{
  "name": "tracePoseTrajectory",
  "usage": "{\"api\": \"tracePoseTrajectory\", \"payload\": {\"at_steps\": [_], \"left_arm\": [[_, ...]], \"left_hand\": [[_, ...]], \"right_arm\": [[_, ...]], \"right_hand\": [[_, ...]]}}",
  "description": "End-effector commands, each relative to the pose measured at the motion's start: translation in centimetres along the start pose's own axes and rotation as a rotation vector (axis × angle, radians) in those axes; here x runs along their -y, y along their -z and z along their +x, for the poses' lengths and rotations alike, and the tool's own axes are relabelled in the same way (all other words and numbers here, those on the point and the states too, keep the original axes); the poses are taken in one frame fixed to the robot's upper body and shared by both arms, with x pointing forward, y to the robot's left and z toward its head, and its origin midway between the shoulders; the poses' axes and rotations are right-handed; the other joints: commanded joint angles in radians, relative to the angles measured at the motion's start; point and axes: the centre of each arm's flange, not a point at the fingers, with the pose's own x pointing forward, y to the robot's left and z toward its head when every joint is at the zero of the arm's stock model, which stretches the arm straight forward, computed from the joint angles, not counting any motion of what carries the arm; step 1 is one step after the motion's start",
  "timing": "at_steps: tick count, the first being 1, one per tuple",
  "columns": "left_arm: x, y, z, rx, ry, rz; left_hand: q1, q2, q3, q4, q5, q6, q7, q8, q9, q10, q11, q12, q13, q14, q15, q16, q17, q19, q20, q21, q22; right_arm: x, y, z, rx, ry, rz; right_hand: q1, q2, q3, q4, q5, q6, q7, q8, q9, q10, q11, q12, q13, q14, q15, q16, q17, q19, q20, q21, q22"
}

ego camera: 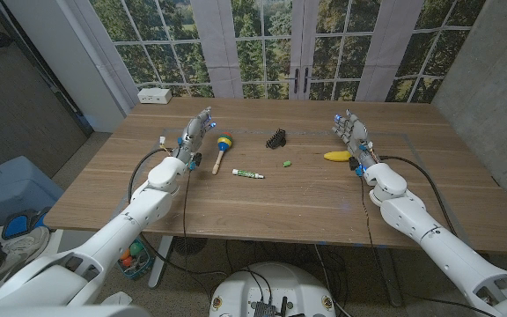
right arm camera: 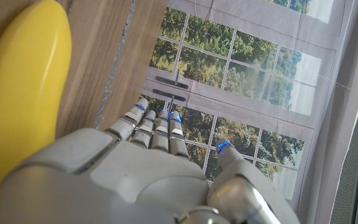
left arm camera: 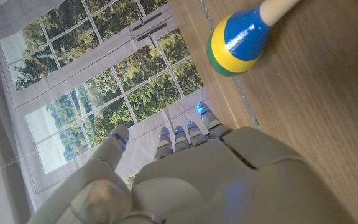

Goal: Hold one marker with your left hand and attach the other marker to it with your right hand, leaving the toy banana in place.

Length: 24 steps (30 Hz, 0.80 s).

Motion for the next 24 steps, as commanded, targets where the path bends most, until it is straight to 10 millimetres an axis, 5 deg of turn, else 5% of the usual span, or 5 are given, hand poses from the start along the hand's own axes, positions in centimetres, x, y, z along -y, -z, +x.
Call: {"api": "tracePoseTrajectory", "payload": {"at_steps": [1,24], "left_arm": [[0.8,-1.6,-0.1,0.032,0.001,0.224],[1.6,-3.7,-1.5,0.110,0.028,0.609]], "left_hand": [[0.019,0.026,0.003,-0.023,-0.006,0.023,-0.006,0.005,0.002,0.026,-0.003,0.010,0.005,0.020,-0.002,0.007,0.000,0.017,0.004,-0.003,0.002],[0.047,0.024,0.003,-0.093,-0.021,0.108,-0.017,0.009,0.005,0.116,-0.025,0.016,0.007,0.117,0.001,0.012,0.003,0.107,0.072,-0.001,0.007]], "right_arm": [[-0.2,0.0,-0.7,0.020,0.026,-0.018],[-1.9,0.1,-2.9,0.043,0.056,-0.039]], "right_hand": [[0.011,0.037,0.001,-0.010,-0.004,0.014,-0.001,0.004,0.006,0.016,0.007,0.010,0.006,0.014,0.006,0.009,0.002,0.015,-0.003,0.005,0.003],[0.023,0.037,0.004,-0.028,-0.008,0.027,0.002,0.006,0.006,0.028,0.007,0.012,0.007,0.025,0.011,0.012,0.001,0.024,0.008,0.008,0.005]]}}
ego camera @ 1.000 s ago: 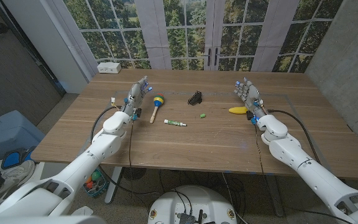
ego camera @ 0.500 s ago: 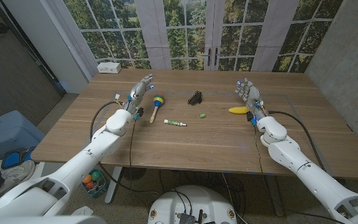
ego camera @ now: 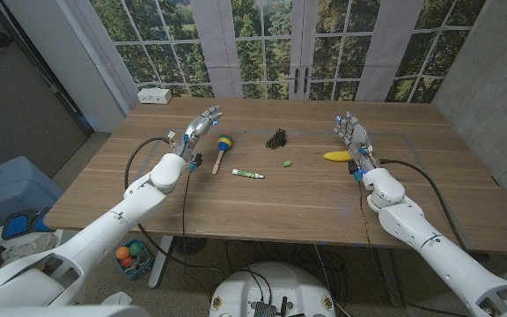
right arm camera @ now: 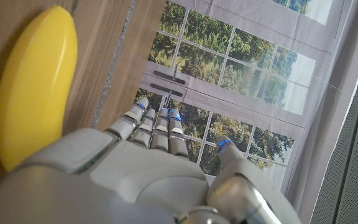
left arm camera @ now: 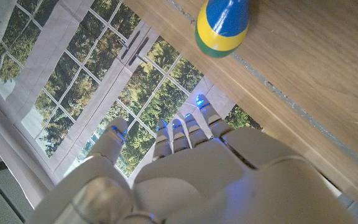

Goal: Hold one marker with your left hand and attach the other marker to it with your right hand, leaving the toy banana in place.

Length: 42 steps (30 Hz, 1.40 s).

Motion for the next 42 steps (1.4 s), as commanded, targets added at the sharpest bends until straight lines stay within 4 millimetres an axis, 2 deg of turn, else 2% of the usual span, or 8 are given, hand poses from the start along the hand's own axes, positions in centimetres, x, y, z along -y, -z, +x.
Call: {"api": "tracePoseTrajectory", "payload": {"at_steps": [1,22,23,25,27,34,35,42], "left_arm": [[0.2,-1.5,-0.6,0.070,-0.003,0.205],[0.8,-4.3,-2.4,0.135,0.036,0.477],[0.8,-4.5,-2.5,0.141,0.041,0.488],[0.8,-4.8,-2.7,0.151,0.047,0.511],[0.9,-5.1,-2.8,0.157,0.051,0.529],[1.4,-6.0,-3.3,0.176,0.052,0.613],[1.5,-6.1,-3.4,0.176,0.051,0.627],[2.0,-6.9,-4.2,0.181,0.022,0.711]], "left_hand": [[0.010,0.005,0.002,-0.013,-0.007,0.024,0.000,0.009,0.005,0.021,-0.006,0.007,0.003,0.024,-0.004,0.005,0.002,0.025,0.012,0.006,0.003],[0.017,-0.002,-0.001,-0.034,-0.012,0.035,-0.001,0.004,0.006,0.040,-0.016,0.005,0.004,0.035,-0.011,-0.002,0.001,0.042,0.016,0.005,0.005],[0.018,-0.003,-0.002,-0.036,-0.013,0.035,-0.002,0.004,0.006,0.040,-0.016,0.004,0.004,0.034,-0.011,-0.003,0.001,0.041,0.008,0.003,0.005],[0.020,-0.001,-0.008,-0.044,-0.017,0.036,-0.001,0.001,0.007,0.041,-0.014,0.000,0.005,0.034,-0.013,-0.005,0.003,0.043,-0.036,-0.001,0.006],[0.023,-0.001,-0.011,-0.049,-0.018,0.039,0.000,0.000,0.008,0.041,-0.013,-0.002,0.005,0.033,-0.014,-0.007,0.003,0.045,-0.060,-0.003,0.006],[0.028,-0.006,-0.015,-0.057,-0.020,0.051,0.002,0.003,0.008,0.043,-0.020,-0.005,0.005,0.034,-0.023,-0.008,0.003,0.045,-0.078,-0.007,0.005],[0.030,-0.007,-0.015,-0.059,-0.020,0.051,0.000,0.002,0.008,0.044,-0.022,-0.005,0.005,0.034,-0.026,-0.009,0.003,0.045,-0.078,-0.007,0.005],[0.070,-0.009,-0.009,-0.084,-0.023,0.068,-0.021,0.007,0.009,0.066,-0.039,-0.005,0.007,0.064,-0.047,-0.002,0.003,0.075,-0.026,-0.009,0.005]], "right_arm": [[-0.9,0.1,-1.4,0.013,0.017,-0.012],[-1.9,0.7,-2.2,0.029,0.006,-0.024],[-1.9,0.7,-2.2,0.033,0.007,-0.024],[-1.9,0.7,-2.3,0.037,0.010,-0.023],[-1.9,0.7,-2.4,0.039,0.011,-0.023],[-1.8,0.7,-2.9,0.045,0.023,-0.019],[-1.8,0.7,-3.0,0.046,0.021,-0.021],[-1.7,0.8,-3.8,0.044,0.032,-0.016]], "right_hand": [[-0.003,0.034,0.001,-0.009,-0.003,0.013,0.001,0.006,0.001,0.015,-0.001,0.004,0.002,0.008,0.005,0.007,0.001,0.011,0.002,0.007,0.005],[0.008,0.034,0.003,-0.024,-0.006,0.020,0.002,0.006,0.002,0.021,0.000,0.004,0.003,0.011,0.008,0.007,-0.001,0.011,0.007,0.006,0.006],[0.008,0.034,0.004,-0.025,-0.006,0.020,0.001,0.006,0.002,0.022,0.001,0.004,0.003,0.010,0.007,0.007,-0.001,0.011,0.007,0.006,0.006],[0.009,0.034,0.004,-0.025,-0.006,0.020,0.001,0.006,0.002,0.022,0.001,0.004,0.003,0.011,0.008,0.007,-0.001,0.011,0.007,0.006,0.006],[0.010,0.034,0.004,-0.027,-0.007,0.021,0.001,0.006,0.002,0.022,0.000,0.004,0.003,0.012,0.010,0.007,-0.001,0.011,0.007,0.006,0.006],[0.012,0.035,0.004,-0.030,-0.008,0.021,0.002,0.005,0.002,0.022,0.001,0.003,0.003,0.011,0.008,0.007,0.000,0.011,0.007,0.006,0.006],[0.012,0.035,0.004,-0.030,-0.008,0.021,0.002,0.005,0.002,0.021,0.001,0.003,0.003,0.011,0.008,0.007,0.000,0.011,0.007,0.006,0.006],[0.014,0.035,0.004,-0.033,-0.009,0.022,0.001,0.004,0.002,0.023,0.001,0.002,0.003,0.011,0.009,0.007,0.000,0.011,0.007,0.005,0.006]]}}
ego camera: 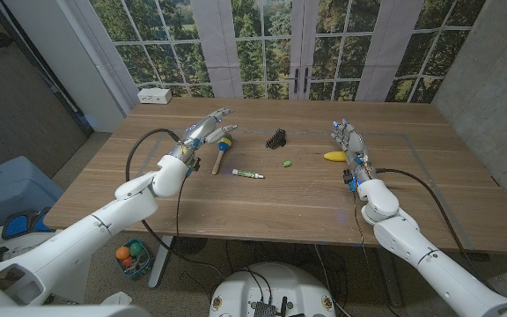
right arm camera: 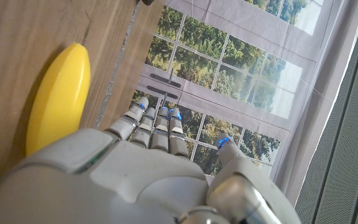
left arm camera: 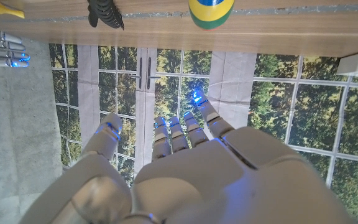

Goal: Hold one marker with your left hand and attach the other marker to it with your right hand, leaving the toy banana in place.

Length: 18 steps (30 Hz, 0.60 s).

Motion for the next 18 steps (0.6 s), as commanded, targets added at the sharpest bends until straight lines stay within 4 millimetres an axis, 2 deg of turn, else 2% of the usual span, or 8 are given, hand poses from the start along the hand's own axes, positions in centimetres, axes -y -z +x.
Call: {"api": "tracePoseTrajectory", "payload": {"at_steps": [1,4,6,10,11,15,18], "left_arm": [[-0.2,-1.8,-0.9,0.011,-0.016,0.150],[-0.2,-2.3,-1.1,0.011,-0.022,0.182],[-0.1,-2.7,-1.3,0.010,-0.026,0.208],[-0.1,-3.4,-1.6,0.007,-0.029,0.251],[-0.1,-3.5,-1.6,0.006,-0.029,0.259],[-0.1,-4.0,-1.8,0.003,-0.025,0.287],[-0.1,-4.3,-1.8,0.001,-0.017,0.311]], "left_hand": [[0.038,-0.003,0.005,-0.015,-0.002,0.009,-0.009,0.007,0.005,0.028,-0.011,0.004,0.002,0.039,-0.041,0.007,0.003,0.029,0.027,-0.001,0.005],[0.062,-0.006,0.006,-0.019,-0.004,0.001,-0.016,0.006,0.006,0.032,-0.013,0.001,0.003,0.074,-0.047,0.016,0.006,0.053,0.038,0.003,0.006],[0.094,-0.011,0.002,-0.022,-0.007,0.000,-0.021,0.009,0.007,0.044,-0.017,0.003,0.005,0.134,-0.062,0.031,0.010,0.073,0.042,0.005,0.008],[0.138,-0.025,-0.007,-0.024,-0.009,-0.003,-0.030,0.013,0.007,0.070,-0.025,0.006,0.007,0.209,-0.086,0.048,0.014,0.110,0.037,0.013,0.010],[0.167,-0.038,-0.014,-0.026,-0.010,-0.004,-0.032,0.016,0.008,0.075,-0.027,0.004,0.008,0.257,-0.104,0.058,0.016,0.127,0.032,0.017,0.012],[0.205,-0.055,-0.025,-0.025,-0.011,0.019,-0.037,0.027,0.010,0.110,-0.035,0.011,0.010,0.304,-0.116,0.067,0.017,0.149,0.029,0.022,0.014],[0.237,-0.060,-0.040,-0.020,-0.011,0.037,-0.035,0.034,0.011,0.133,-0.042,0.013,0.011,0.368,-0.141,0.088,0.024,0.182,0.019,0.032,0.016]], "right_arm": [[0.2,0.0,-1.1,0.006,0.014,0.004],[0.2,0.0,-1.3,0.005,0.017,0.007],[0.3,0.0,-1.4,0.006,0.019,0.010],[0.3,0.0,-1.6,0.008,0.016,0.008],[0.4,0.0,-1.7,0.008,0.018,0.010],[0.4,0.0,-1.9,0.008,0.020,0.011],[0.5,0.0,-2.0,0.008,0.022,0.011]], "right_hand": [[0.013,0.035,0.005,-0.006,-0.001,0.009,-0.003,0.004,0.002,0.006,-0.005,0.002,0.004,0.005,0.004,0.003,0.000,0.004,0.000,0.005,0.002],[0.013,0.034,0.004,-0.007,-0.002,0.010,-0.003,0.004,0.002,0.006,-0.005,0.002,0.004,0.005,0.003,0.003,0.000,0.004,0.001,0.005,0.002],[0.013,0.034,0.004,-0.008,-0.002,0.010,-0.003,0.004,0.002,0.007,-0.003,0.002,0.004,0.006,0.003,0.004,0.000,0.004,0.001,0.005,0.002],[0.014,0.034,0.003,-0.010,-0.002,0.009,-0.003,0.003,0.002,0.004,-0.004,0.001,0.004,0.006,0.005,0.004,0.001,0.003,0.002,0.005,0.002],[0.014,0.034,0.003,-0.010,-0.003,0.009,-0.003,0.003,0.002,0.005,-0.003,0.001,0.004,0.005,0.003,0.004,0.001,0.004,0.002,0.005,0.002],[0.014,0.034,0.003,-0.011,-0.003,0.009,-0.002,0.003,0.002,0.005,-0.003,0.000,0.004,0.006,0.004,0.004,0.001,0.003,0.002,0.005,0.002],[0.014,0.033,0.002,-0.011,-0.003,0.009,-0.002,0.003,0.002,0.005,-0.003,0.000,0.004,0.006,0.003,0.004,0.001,0.004,0.002,0.005,0.002]]}}
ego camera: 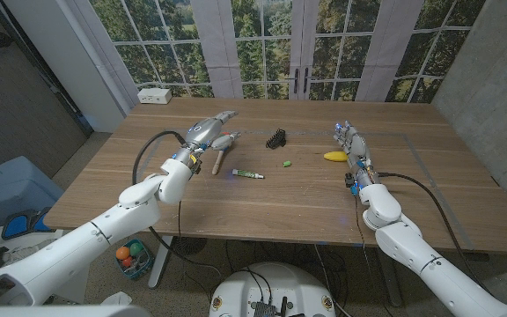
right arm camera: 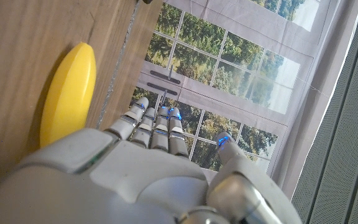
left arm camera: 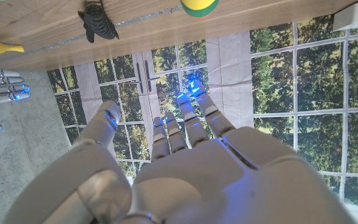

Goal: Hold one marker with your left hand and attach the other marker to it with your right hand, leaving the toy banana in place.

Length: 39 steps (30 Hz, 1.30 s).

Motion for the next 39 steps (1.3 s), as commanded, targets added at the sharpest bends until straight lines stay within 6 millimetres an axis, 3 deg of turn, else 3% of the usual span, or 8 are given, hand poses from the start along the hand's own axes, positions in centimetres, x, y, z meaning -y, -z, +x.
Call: {"api": "tracePoseTrajectory", "payload": {"at_steps": [1,8,16,20,24,32,36,39], "left_arm": [[-0.4,-1.6,-0.5,-0.006,0.012,0.113],[-0.5,-1.9,-0.6,-0.013,0.035,0.150],[-0.7,-2.2,-0.6,-0.024,0.066,0.200],[-0.8,-2.2,-0.4,-0.033,0.108,0.214],[-0.8,-2.3,-0.1,-0.041,0.152,0.236],[-0.6,-2.6,0.3,-0.051,0.193,0.299],[-0.5,-2.9,0.4,-0.045,0.208,0.321],[-0.4,-3.2,0.4,-0.037,0.213,0.342]], "left_hand": [[0.053,-0.009,-0.026,0.002,0.000,0.038,-0.002,0.017,0.003,0.040,-0.009,0.008,0.004,0.112,-0.145,0.041,0.016,0.059,-0.013,0.021,0.008],[0.140,-0.020,-0.058,-0.002,0.001,0.092,-0.004,0.033,0.002,0.098,-0.020,0.017,0.005,0.248,-0.170,0.109,0.047,0.105,-0.032,0.038,0.009],[0.253,-0.074,-0.118,0.004,0.001,0.223,-0.009,0.069,0.005,0.260,-0.054,0.054,0.012,0.232,-0.177,0.114,0.063,0.119,-0.047,0.043,0.009],[0.321,-0.073,-0.143,0.008,0.004,0.274,0.000,0.079,0.004,0.348,-0.071,0.070,0.017,0.352,-0.187,0.175,0.090,0.184,-0.078,0.070,0.011],[0.348,-0.078,-0.158,0.011,0.005,0.316,-0.002,0.087,0.004,0.373,-0.059,0.068,0.017,0.455,-0.188,0.220,0.109,0.209,-0.094,0.084,0.012],[0.379,-0.107,-0.166,0.004,0.006,0.354,-0.009,0.093,0.004,0.363,-0.070,0.055,0.017,0.471,-0.189,0.218,0.113,0.176,-0.084,0.074,0.013],[0.404,-0.126,-0.174,0.007,0.008,0.384,-0.016,0.099,0.004,0.395,-0.087,0.061,0.018,0.462,-0.189,0.209,0.114,0.171,-0.085,0.073,0.013],[0.418,-0.148,-0.188,0.015,0.010,0.414,-0.021,0.099,0.004,0.445,-0.092,0.073,0.025,0.393,-0.189,0.165,0.103,0.155,-0.088,0.069,0.014]], "right_arm": [[0.3,-0.1,-0.7,0.003,0.009,0.004],[0.3,-0.2,-1.1,0.005,0.017,0.001],[0.0,-0.3,-1.1,0.011,0.024,-0.002],[-0.1,-0.3,-1.1,0.014,0.029,-0.003],[-0.2,-0.3,-1.1,0.014,0.034,-0.003],[-0.2,-0.1,-1.4,0.017,0.045,0.002],[-0.1,-0.1,-1.6,0.022,0.050,0.003],[0.0,0.0,-1.9,0.024,0.059,0.008]], "right_hand": [[0.003,0.023,0.002,-0.003,-0.003,0.009,-0.002,0.003,0.003,0.005,-0.003,0.000,0.004,0.006,0.004,0.004,0.001,0.004,0.002,0.005,0.002],[0.003,0.021,0.000,-0.005,-0.004,0.010,-0.002,0.002,0.003,0.006,-0.002,0.000,0.004,0.006,0.006,0.004,0.002,0.004,0.003,0.005,0.002],[0.002,0.020,-0.001,-0.007,-0.005,0.010,0.000,0.002,0.003,0.005,0.001,-0.001,0.005,0.006,0.005,0.004,0.002,0.005,0.004,0.005,0.002],[0.002,0.020,-0.002,-0.007,-0.005,0.011,-0.001,0.002,0.003,0.005,0.001,-0.001,0.005,0.008,0.006,0.005,0.003,0.006,0.003,0.005,0.003],[0.001,0.020,-0.003,-0.008,-0.005,0.012,-0.002,0.002,0.003,0.006,0.000,-0.001,0.005,0.009,0.006,0.005,0.003,0.006,0.003,0.005,0.003],[0.000,0.020,-0.004,-0.009,-0.006,0.013,-0.003,0.002,0.003,0.006,0.001,-0.001,0.005,0.012,0.007,0.007,0.004,0.008,0.003,0.006,0.003],[-0.001,0.019,-0.005,-0.009,-0.006,0.014,-0.003,0.002,0.003,0.006,0.001,-0.002,0.005,0.013,0.006,0.007,0.004,0.009,0.002,0.006,0.003],[-0.001,0.019,-0.006,-0.009,-0.006,0.014,-0.002,0.002,0.003,0.006,0.002,-0.002,0.005,0.014,0.007,0.007,0.005,0.010,0.002,0.007,0.003]]}}
